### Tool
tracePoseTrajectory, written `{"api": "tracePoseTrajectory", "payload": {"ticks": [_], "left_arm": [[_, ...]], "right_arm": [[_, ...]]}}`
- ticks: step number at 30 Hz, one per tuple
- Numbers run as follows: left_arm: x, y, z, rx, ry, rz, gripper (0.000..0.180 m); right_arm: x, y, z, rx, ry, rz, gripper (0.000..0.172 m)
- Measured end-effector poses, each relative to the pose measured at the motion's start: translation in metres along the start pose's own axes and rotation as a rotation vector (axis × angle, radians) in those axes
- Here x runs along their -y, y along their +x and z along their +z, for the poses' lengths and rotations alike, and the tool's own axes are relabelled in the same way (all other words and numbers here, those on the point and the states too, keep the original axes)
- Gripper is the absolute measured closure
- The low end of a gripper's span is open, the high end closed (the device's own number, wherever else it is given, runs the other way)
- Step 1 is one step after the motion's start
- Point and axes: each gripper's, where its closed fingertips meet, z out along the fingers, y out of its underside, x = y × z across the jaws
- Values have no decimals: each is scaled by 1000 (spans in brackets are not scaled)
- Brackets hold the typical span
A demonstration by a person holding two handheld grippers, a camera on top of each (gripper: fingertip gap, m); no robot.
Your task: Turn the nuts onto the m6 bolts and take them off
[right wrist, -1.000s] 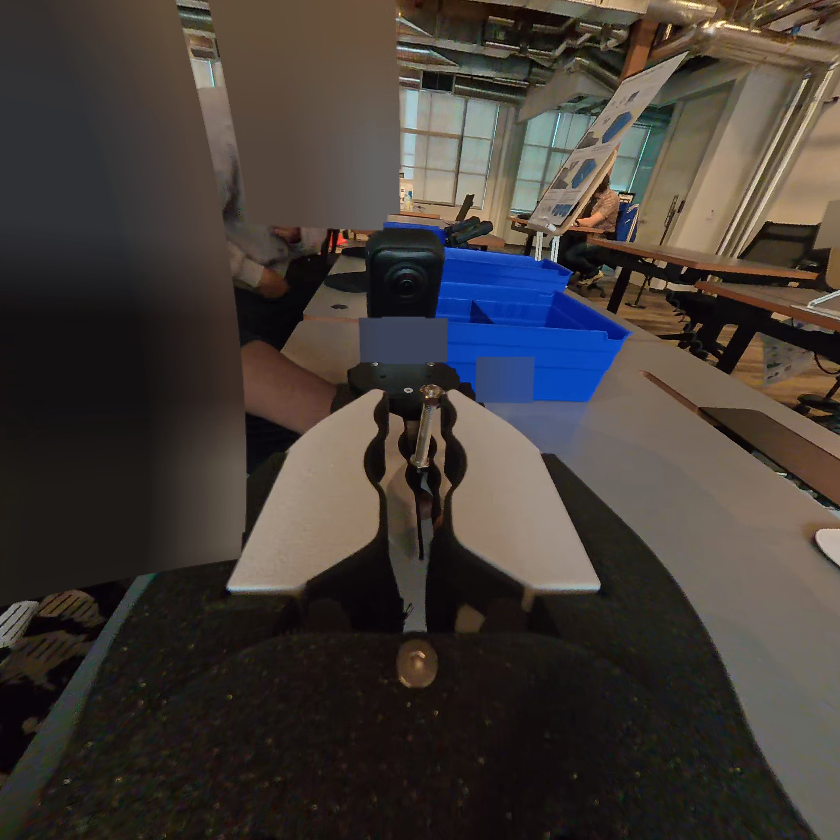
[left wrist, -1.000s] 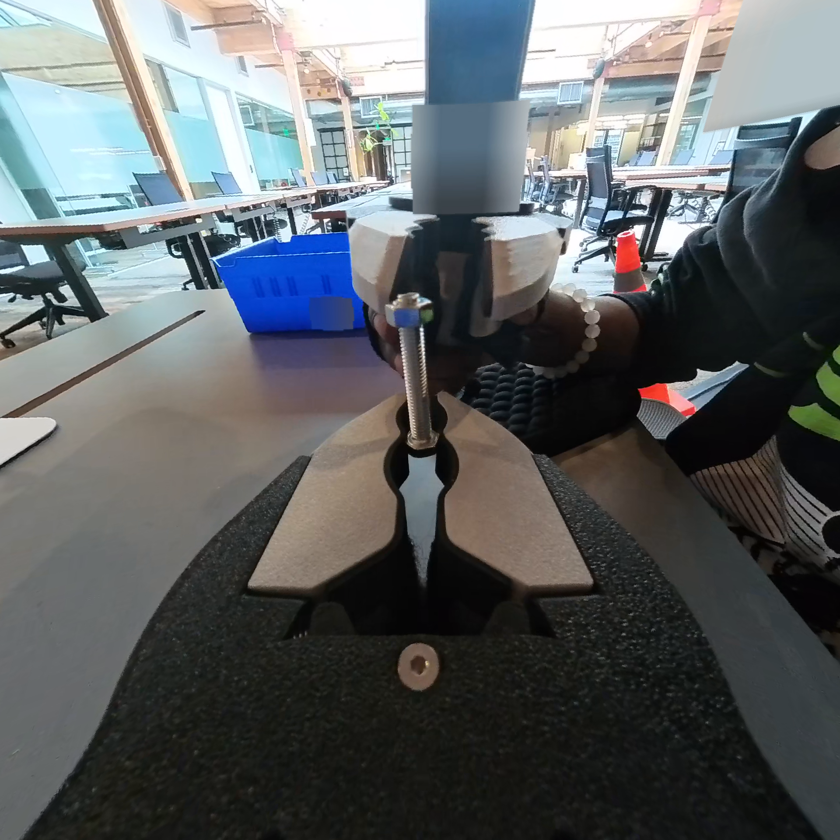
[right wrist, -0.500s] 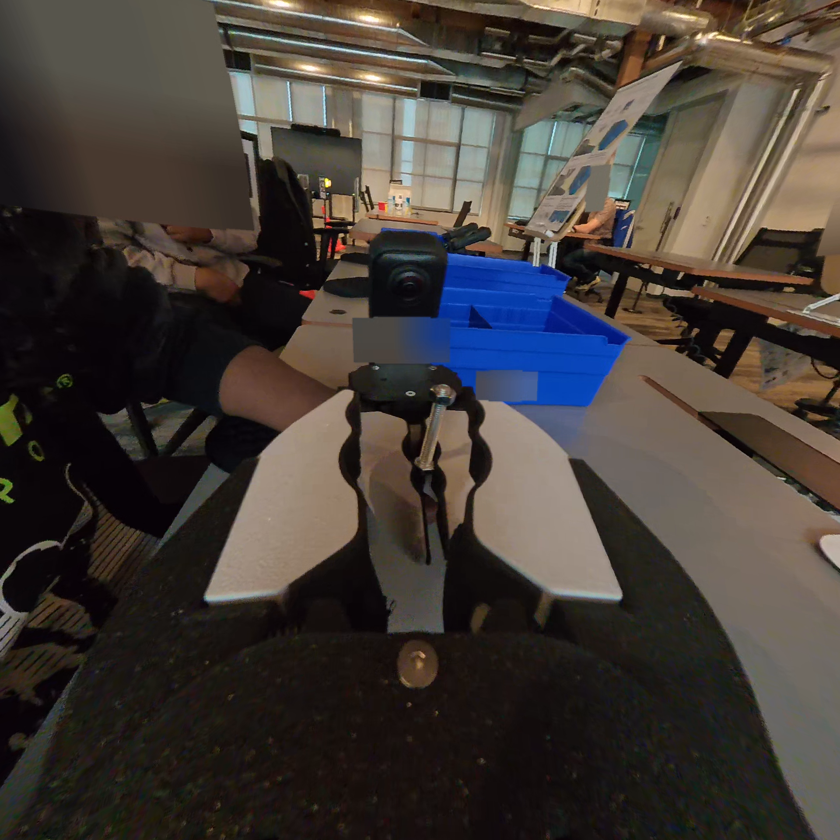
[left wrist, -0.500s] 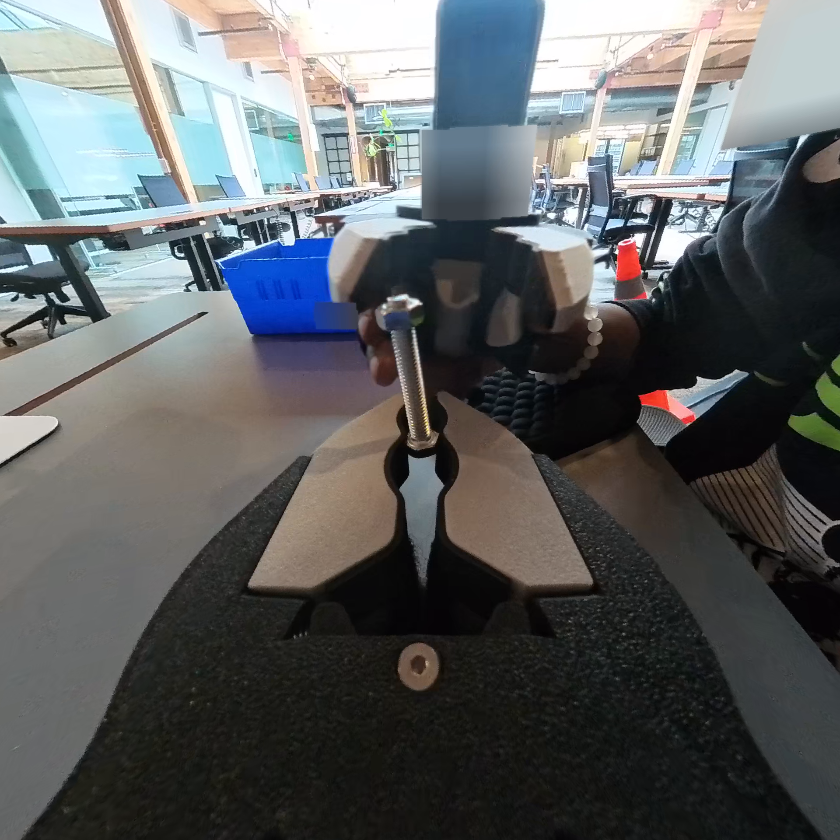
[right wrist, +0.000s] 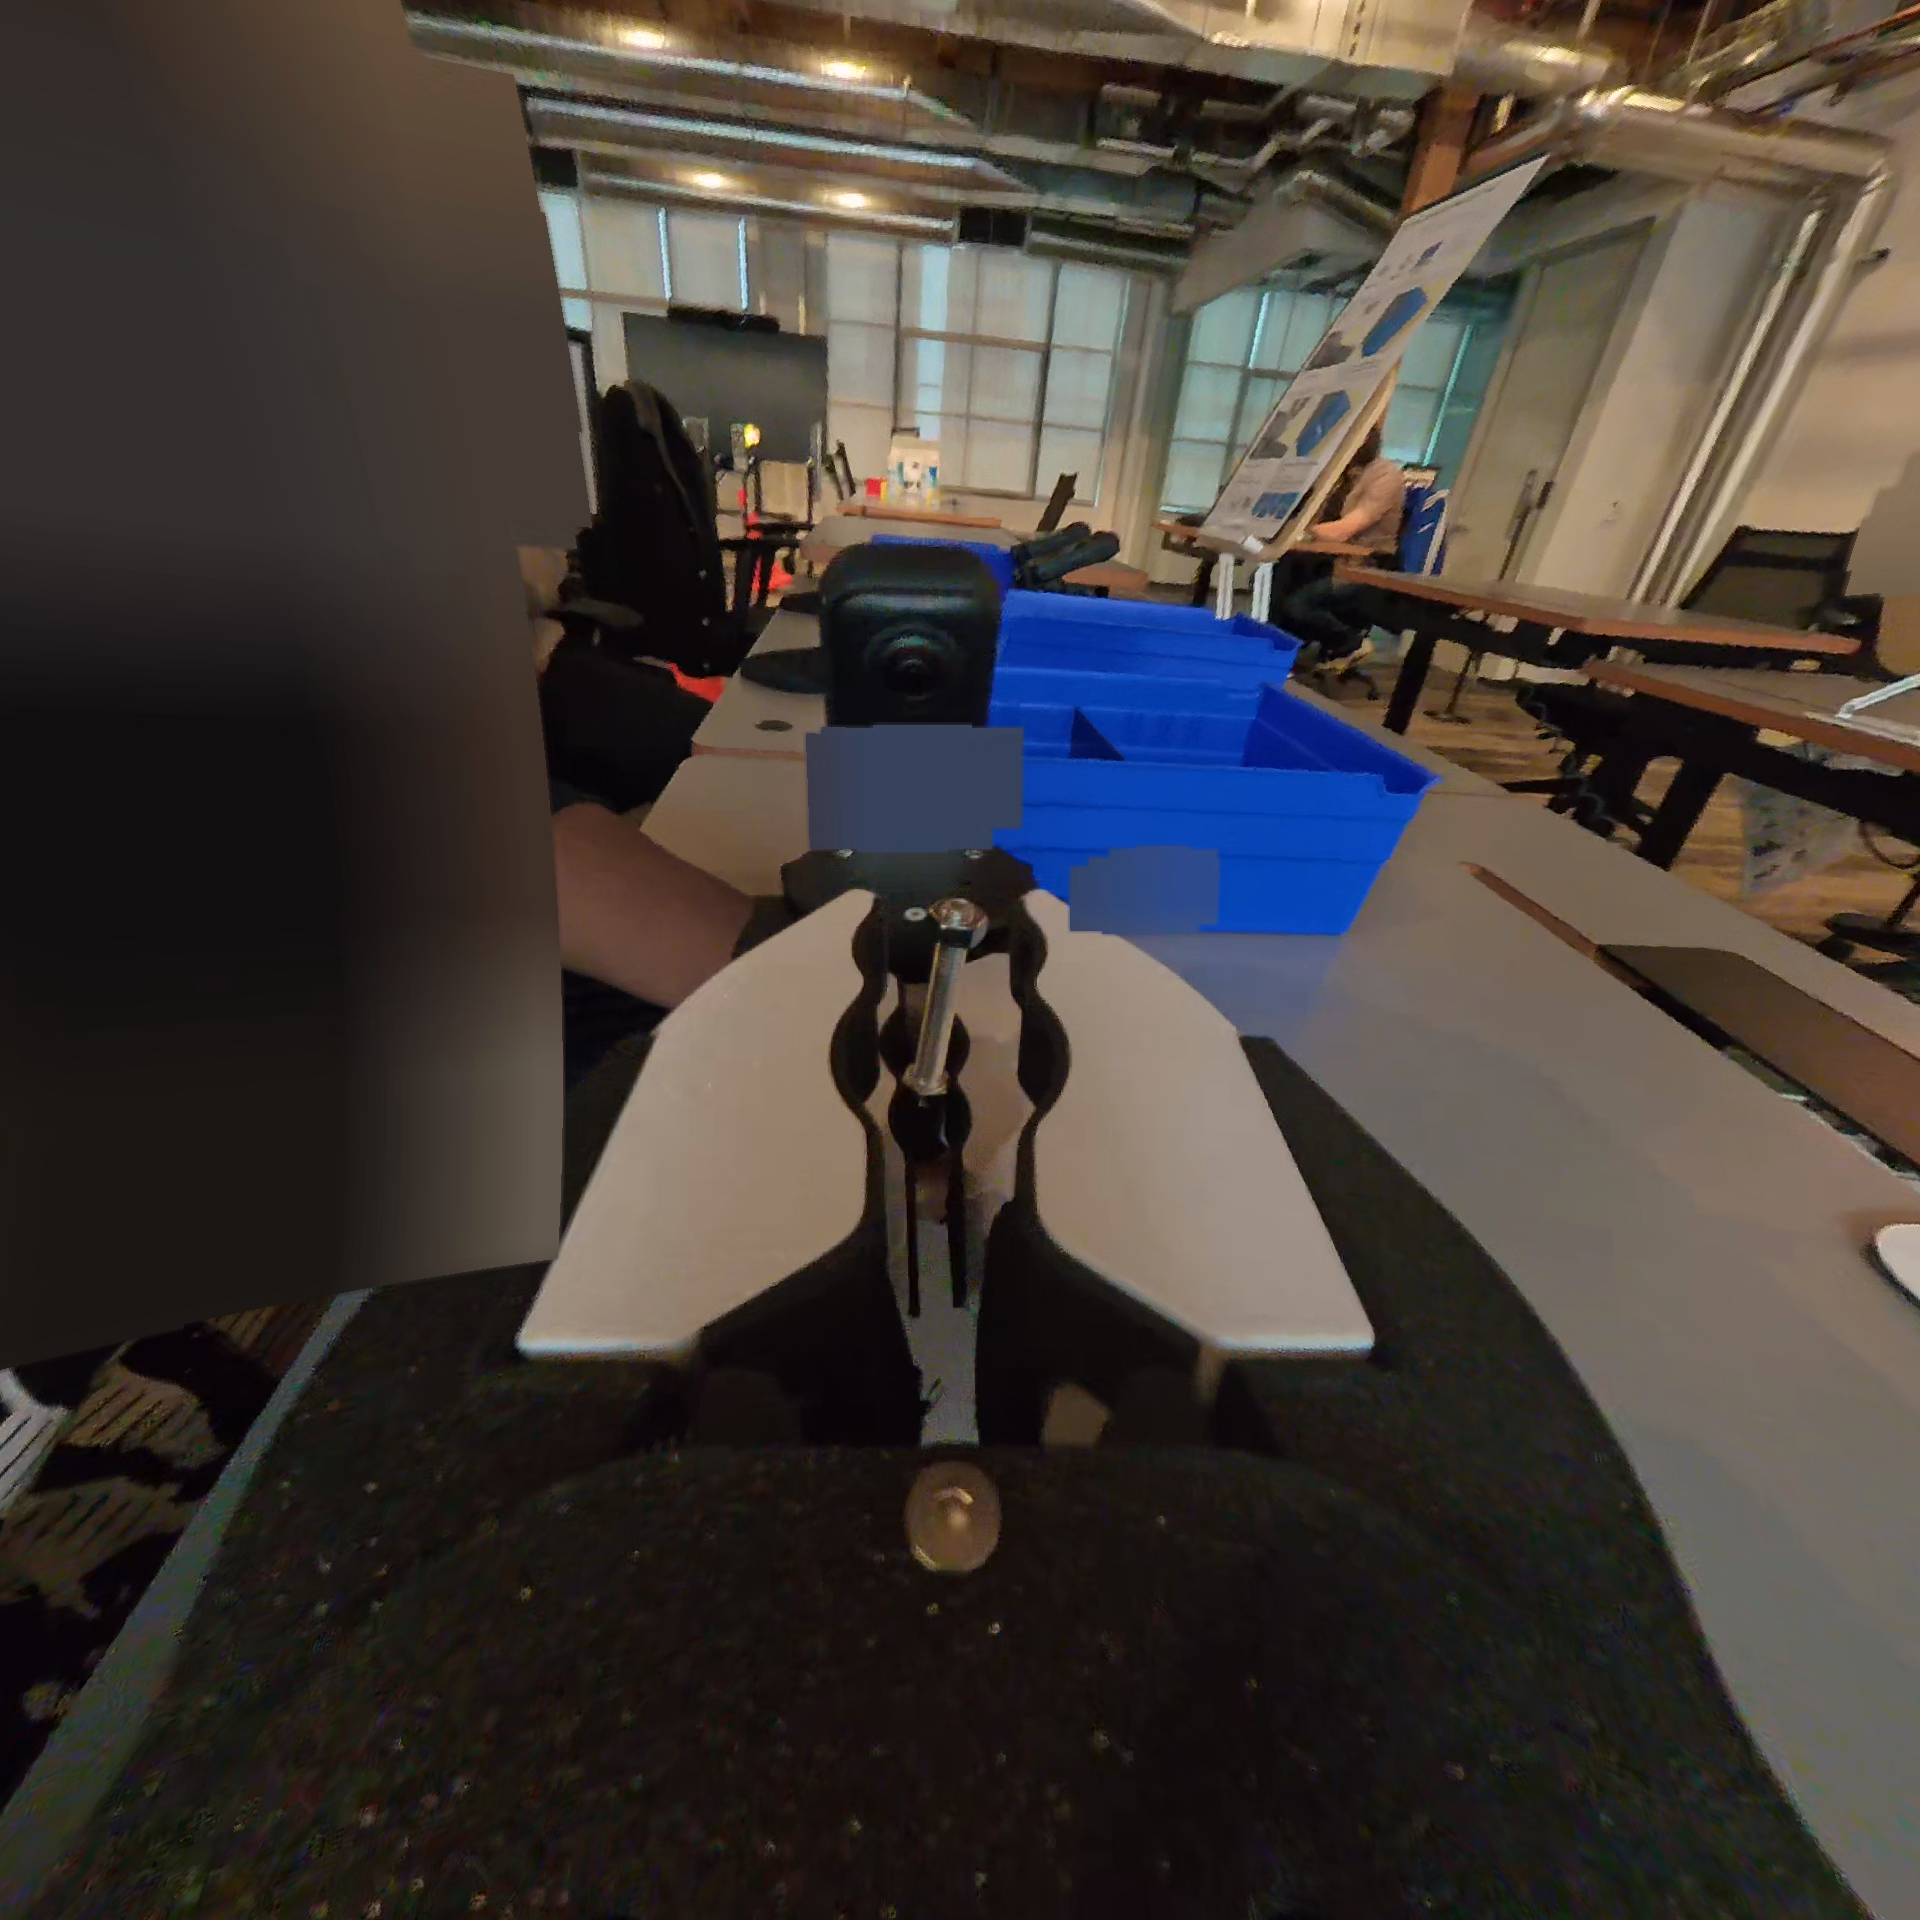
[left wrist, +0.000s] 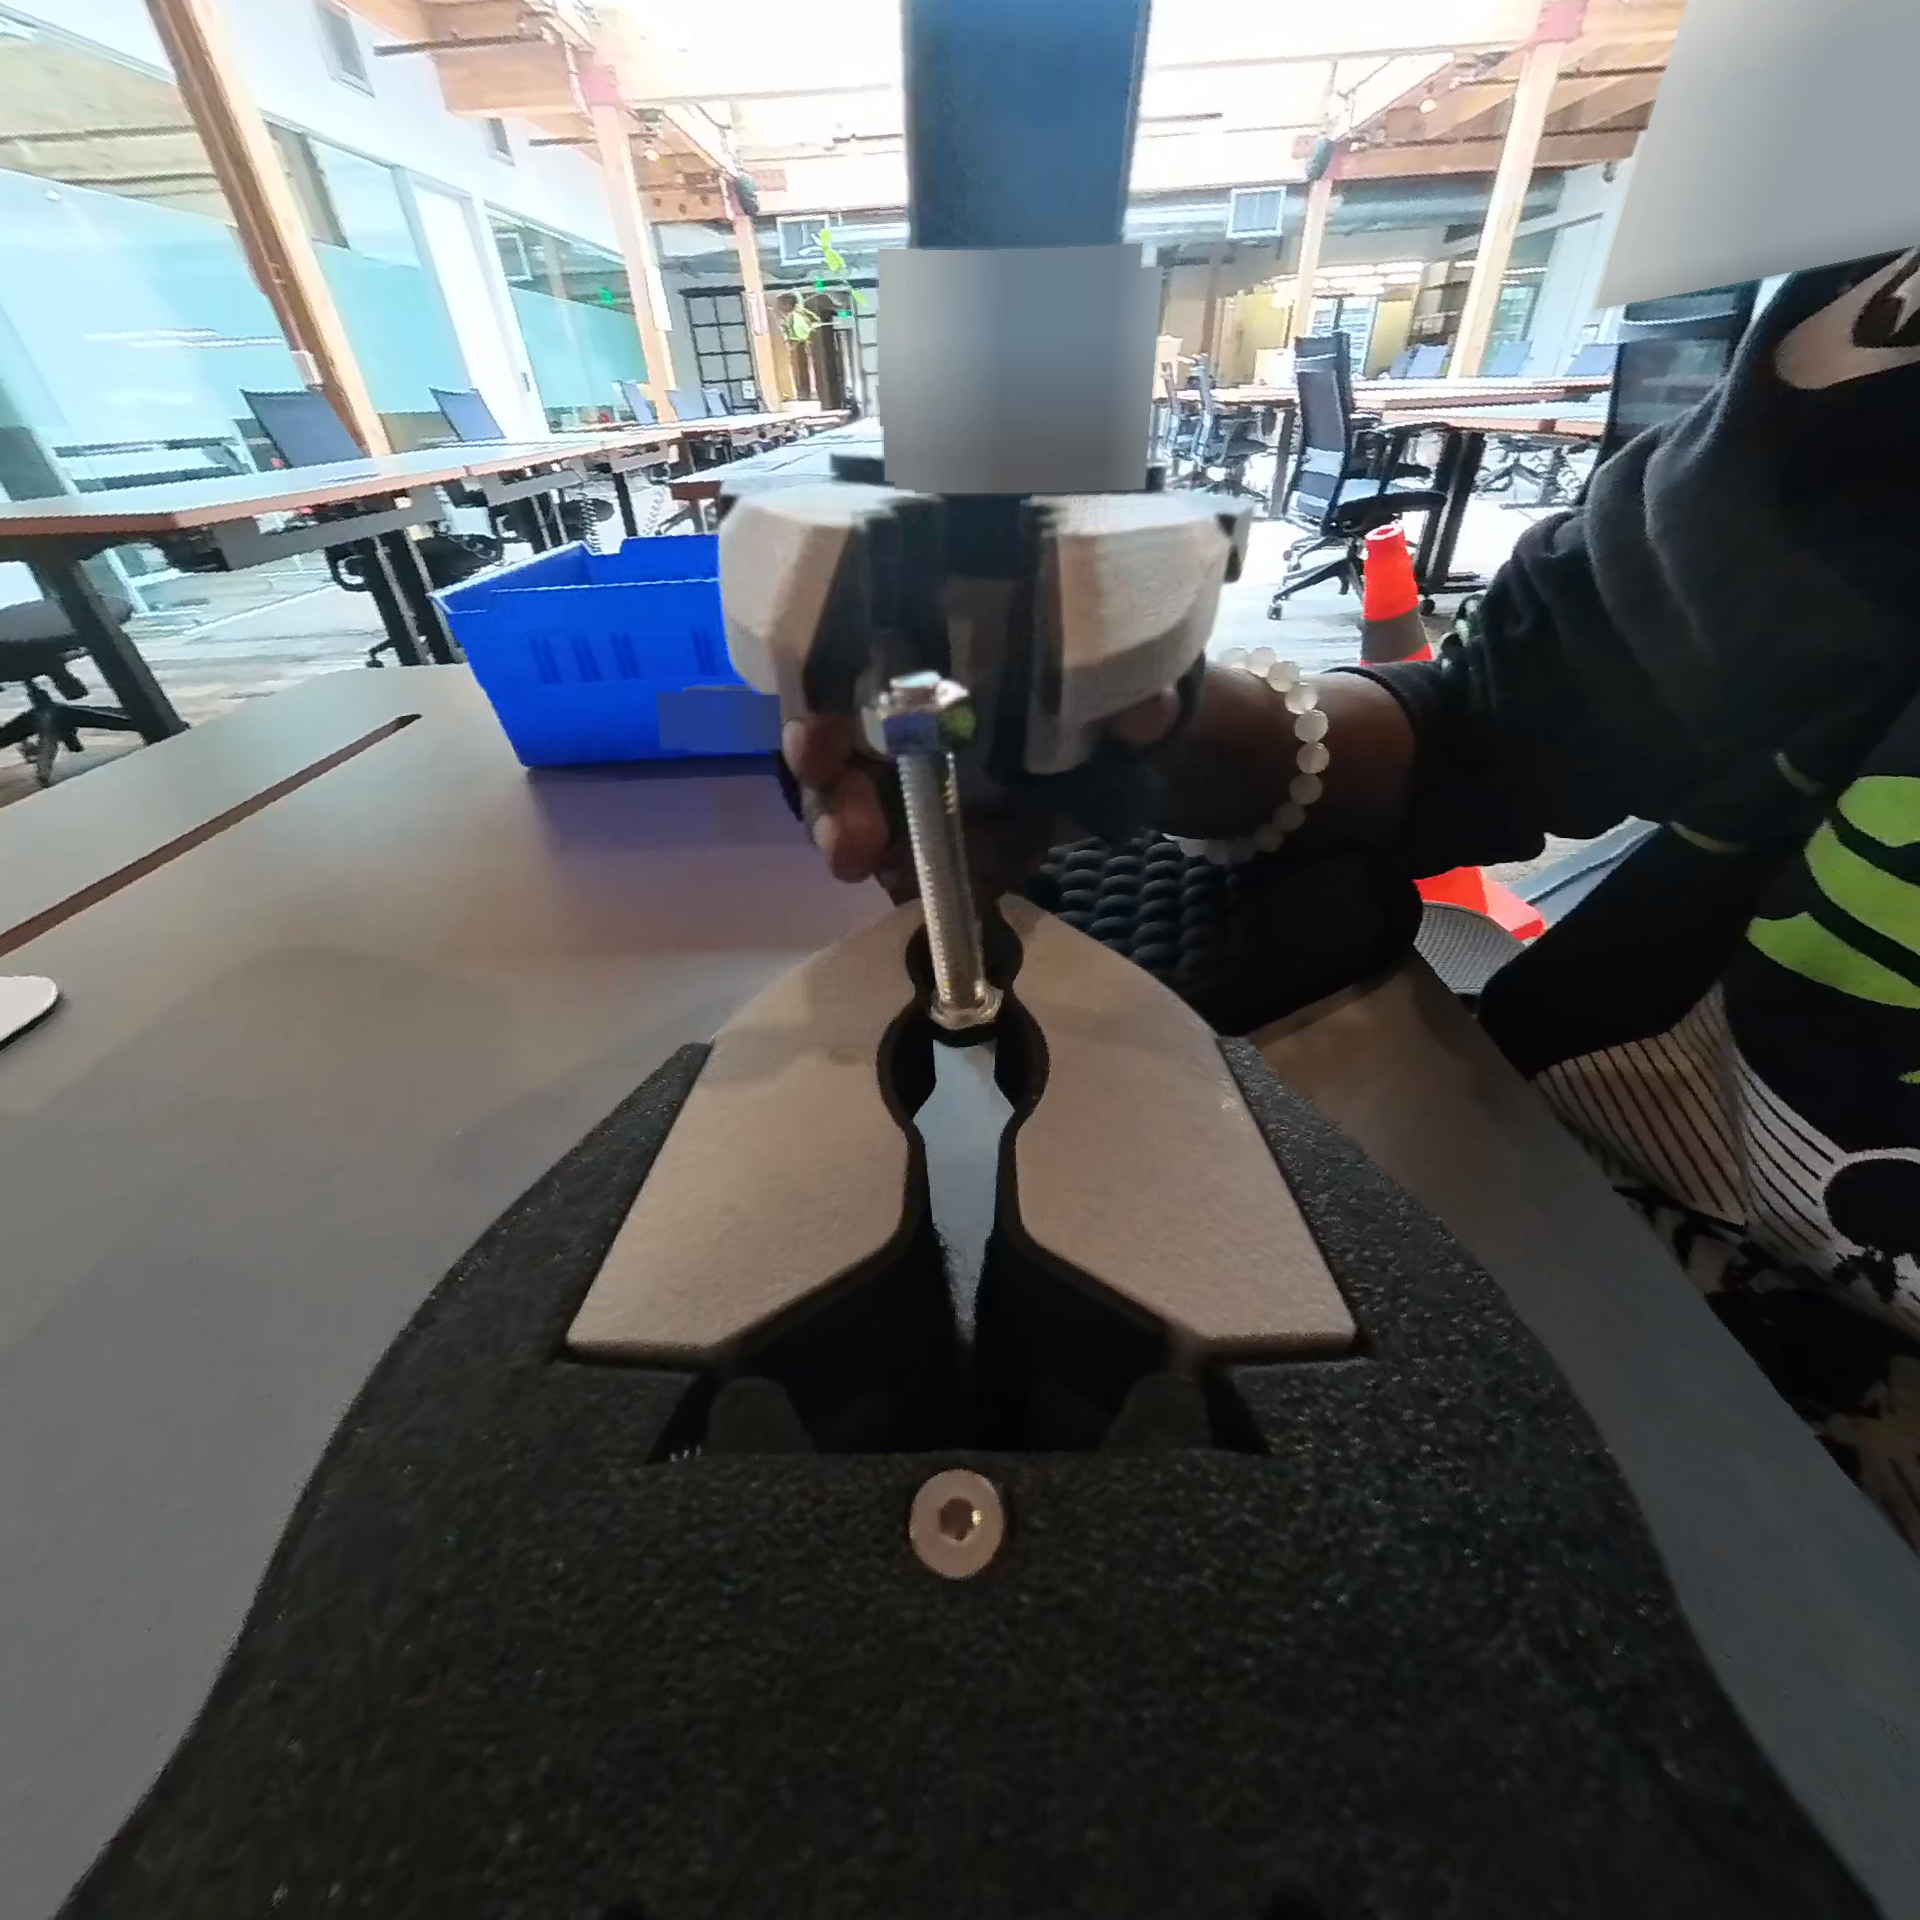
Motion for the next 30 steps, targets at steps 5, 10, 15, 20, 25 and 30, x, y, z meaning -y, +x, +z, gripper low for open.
{"api": "tracePoseTrajectory", "payload": {"ticks": [5, 10, 15, 20, 25, 30], "left_arm": [[0, 6, 1, -29, -2, 8, 173], [3, -7, 0, 76, -5, 19, 174], [-4, -24, -2, 224, -56, 55, 174], [-9, -31, -4, 281, -83, 53, 174], [-6, -25, -3, 237, -65, 59, 174], [2, -11, -4, 120, -3, 21, 174]], "right_arm": [[-3, -4, 2, 15, -24, -25, 161], [-2, 6, 1, -70, -15, 18, 162], [-8, 16, 5, -230, -65, 46, 162], [-12, 23, 4, -398, -102, 45, 162], [-6, 19, 4, -379, -114, -74, 148], [12, 2, 0, -19, -6, -63, 129]]}}
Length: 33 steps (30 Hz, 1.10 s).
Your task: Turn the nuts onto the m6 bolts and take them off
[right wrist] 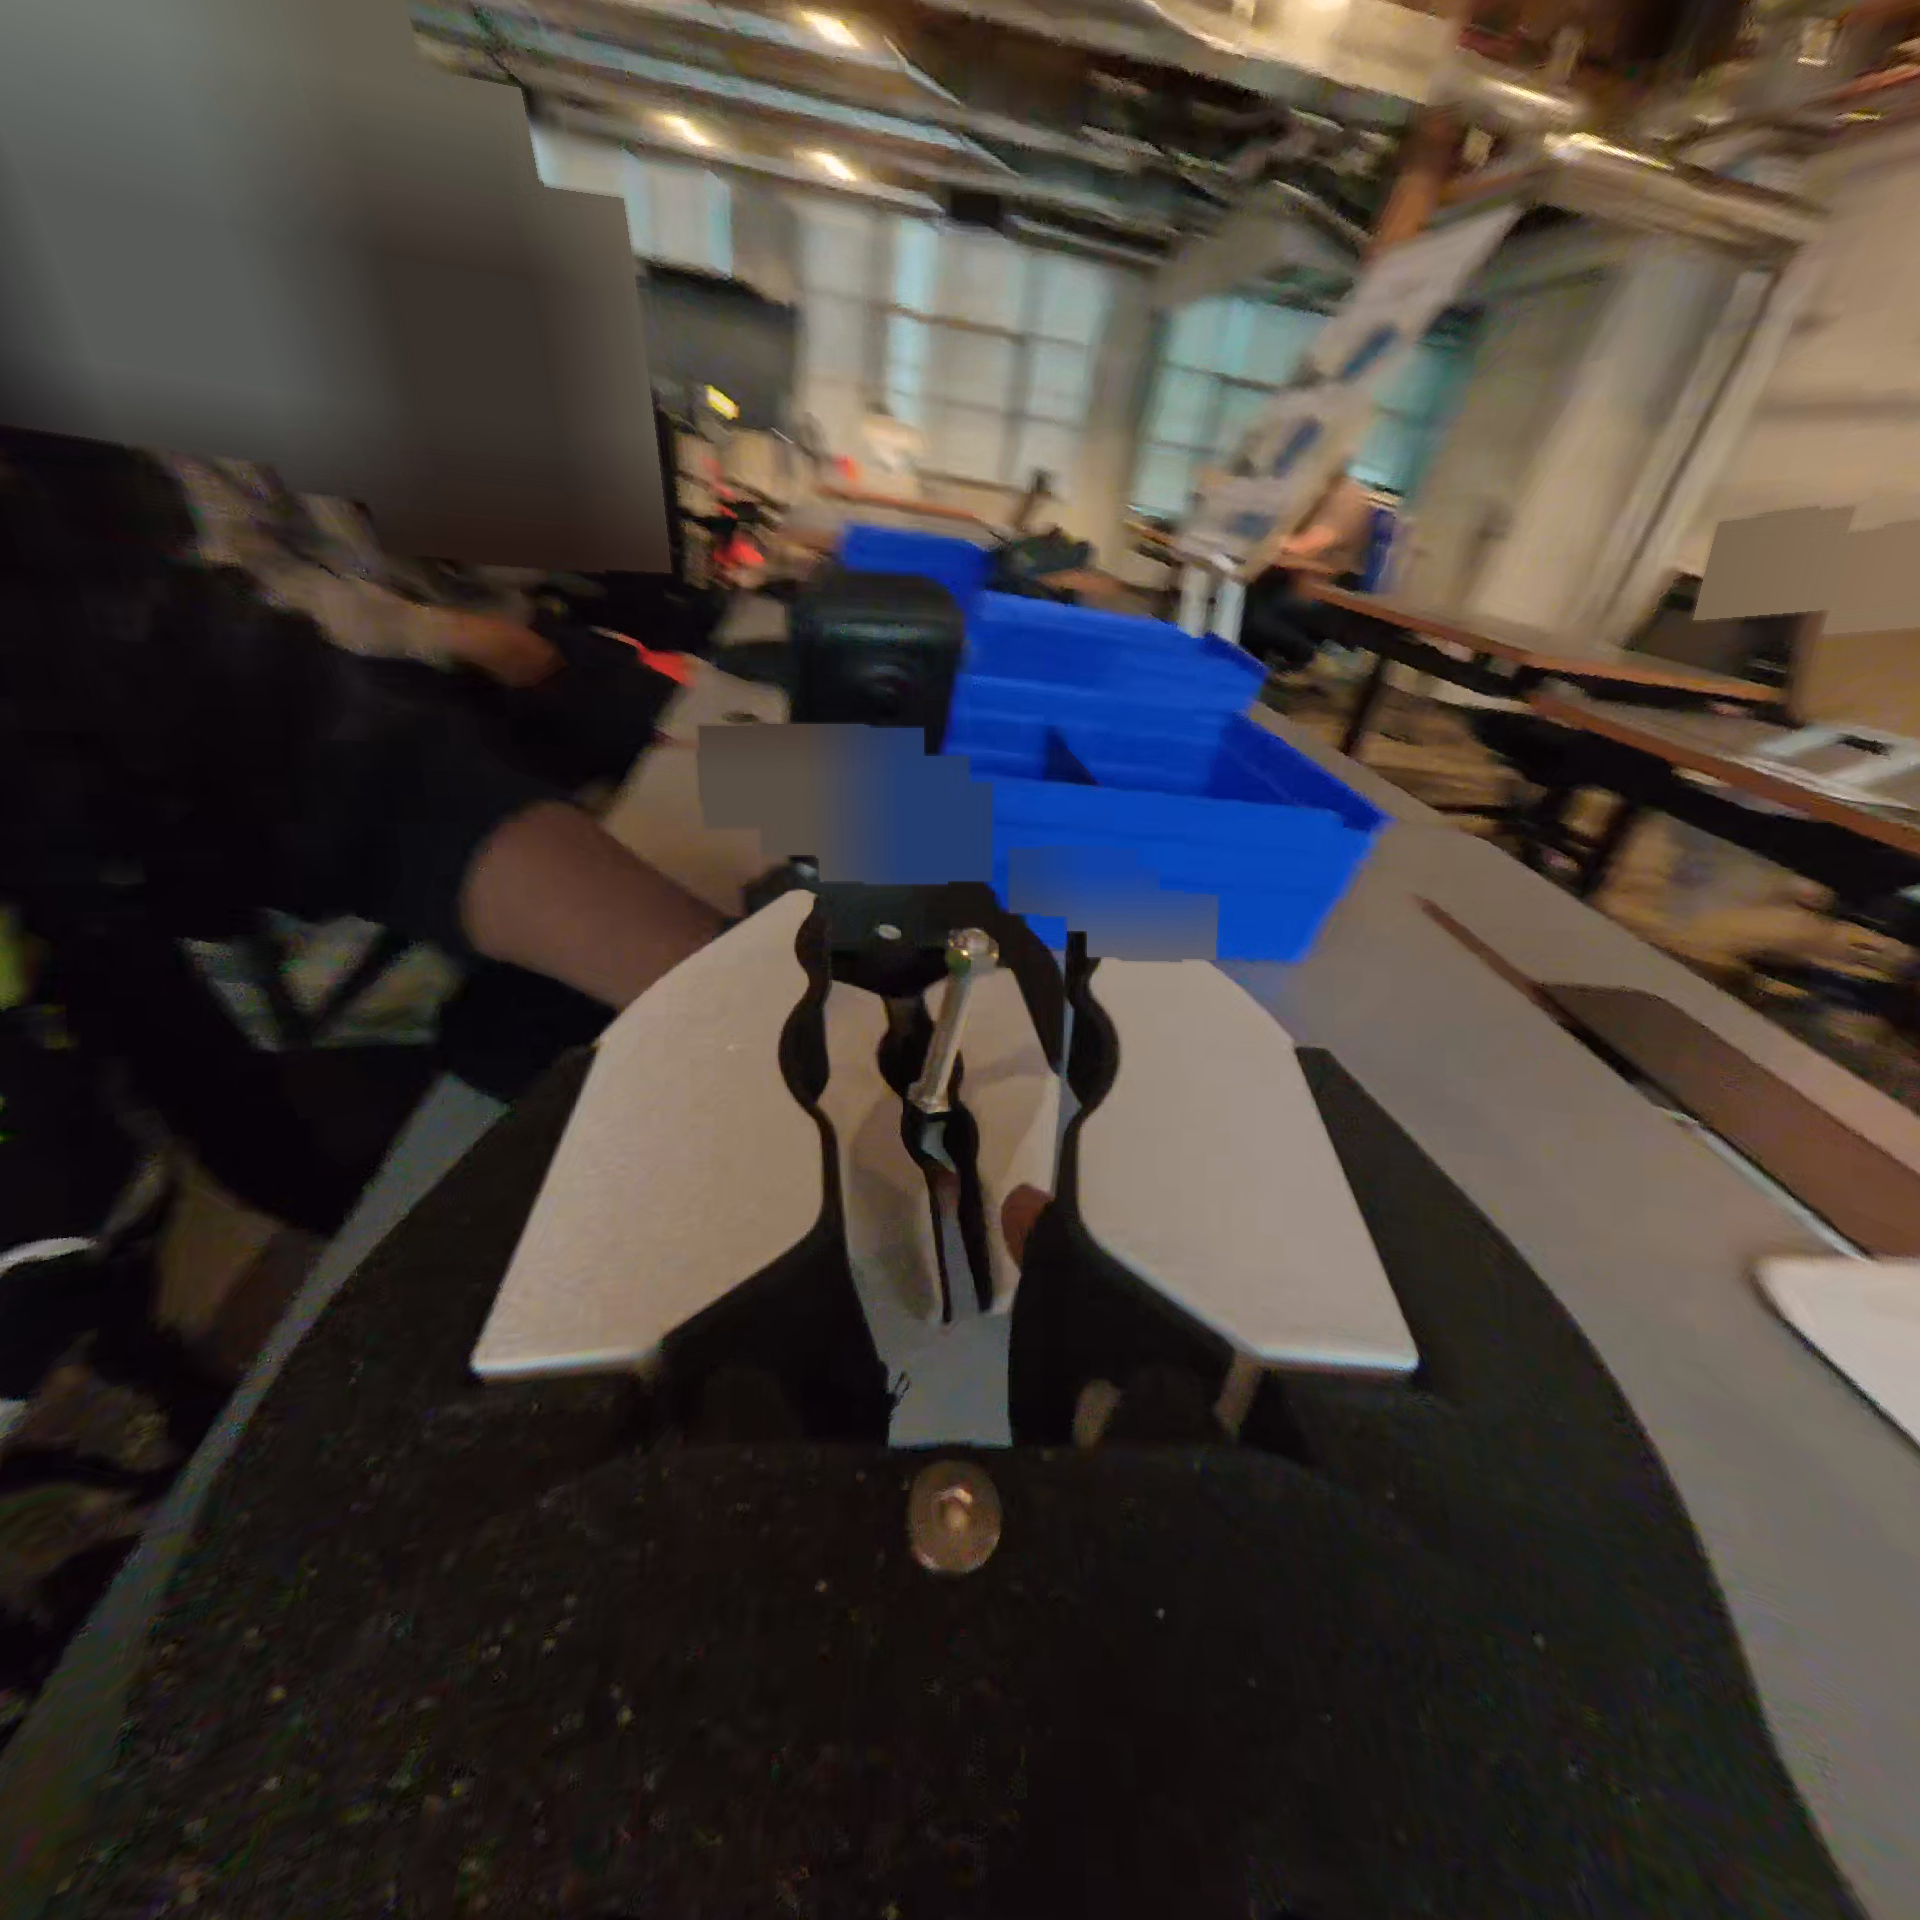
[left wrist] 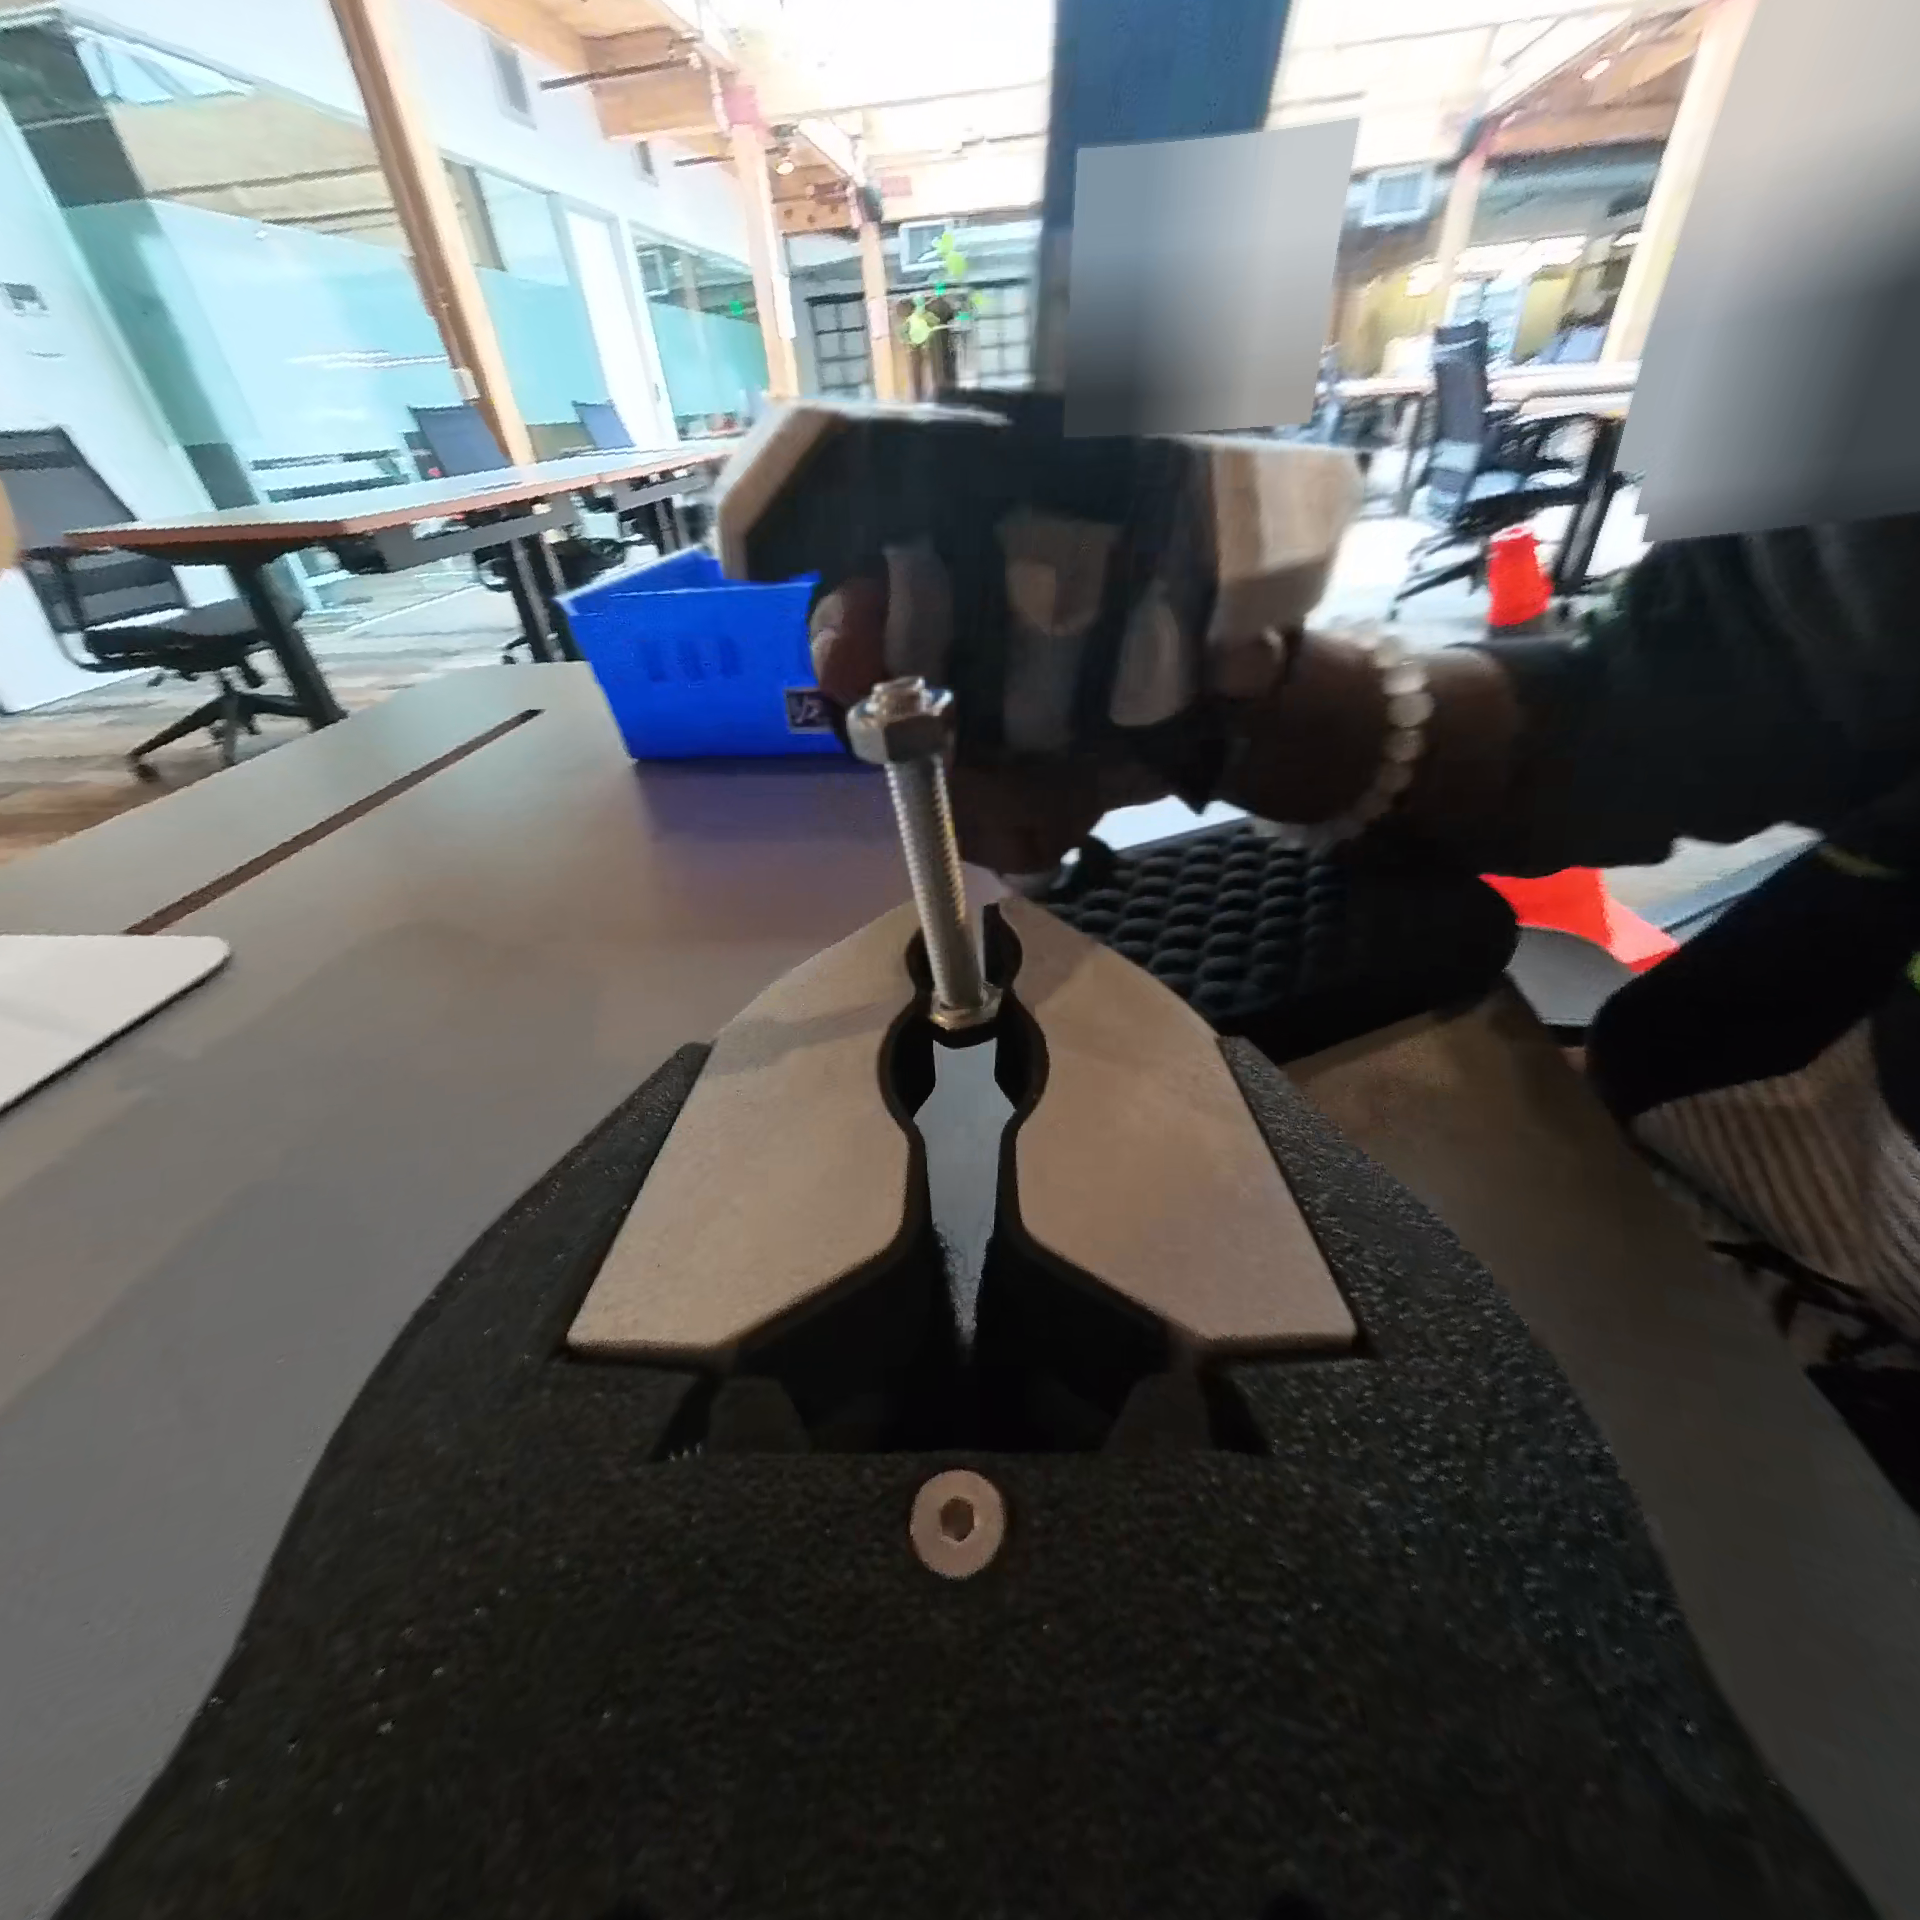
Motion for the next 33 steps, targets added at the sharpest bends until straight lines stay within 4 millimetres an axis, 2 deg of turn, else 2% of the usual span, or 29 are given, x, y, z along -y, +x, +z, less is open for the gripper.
{"api": "tracePoseTrajectory", "payload": {"ticks": [2, 4, 10, 15, 19, 25, 28, 30, 33], "left_arm": [[2, 5, -1, -51, 17, -27, 174], [2, 11, -2, -99, 25, -41, 174], [-4, 21, 2, -160, -6, -38, 174], [-2, 17, 0, -136, -1, -36, 174], [1, 11, -2, -112, 21, -54, 174], [-2, 13, 0, -112, 1, -32, 174], [-3, 9, 0, -88, -6, -30, 174], [-2, 5, -2, -71, -3, -39, 174], [-2, 5, -2, -75, -3, -38, 174]], "right_arm": [[2, -2, -4, 94, 35, 78, 130], [-5, -3, -5, 128, 5, 115, 130], [-16, -15, -1, 177, -70, 80, 139], [-16, -13, -3, 159, -73, 76, 144], [-12, -12, -7, 161, -45, 87, 158], [-19, -9, 2, 119, -75, 94, 140], [-19, -10, 1, 112, -82, 66, 144], [-14, -12, -2, 126, -56, 56, 157], [-13, -10, -2, 118, -46, 74, 153]]}}
